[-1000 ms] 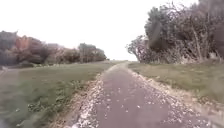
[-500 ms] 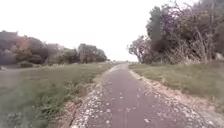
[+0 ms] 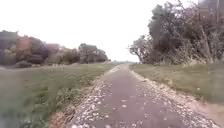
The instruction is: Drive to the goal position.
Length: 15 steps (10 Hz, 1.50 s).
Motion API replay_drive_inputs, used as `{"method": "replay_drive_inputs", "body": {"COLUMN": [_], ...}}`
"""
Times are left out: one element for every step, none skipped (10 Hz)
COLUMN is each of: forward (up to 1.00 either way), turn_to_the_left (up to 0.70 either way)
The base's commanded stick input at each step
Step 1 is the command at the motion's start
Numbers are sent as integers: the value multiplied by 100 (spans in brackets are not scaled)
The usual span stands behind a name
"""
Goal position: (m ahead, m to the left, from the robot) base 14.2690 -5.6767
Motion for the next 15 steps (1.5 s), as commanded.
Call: {"method": "replay_drive_inputs", "body": {"forward": [70, 70, 70, 70, 70, 70, 70, 70, 70, 70, 70, 70, 70, 70, 70], "turn_to_the_left": [0, 0, 0, 0, 0, 0, 0, 0, 0, 0, 0, 0, 0, 0, 0]}}
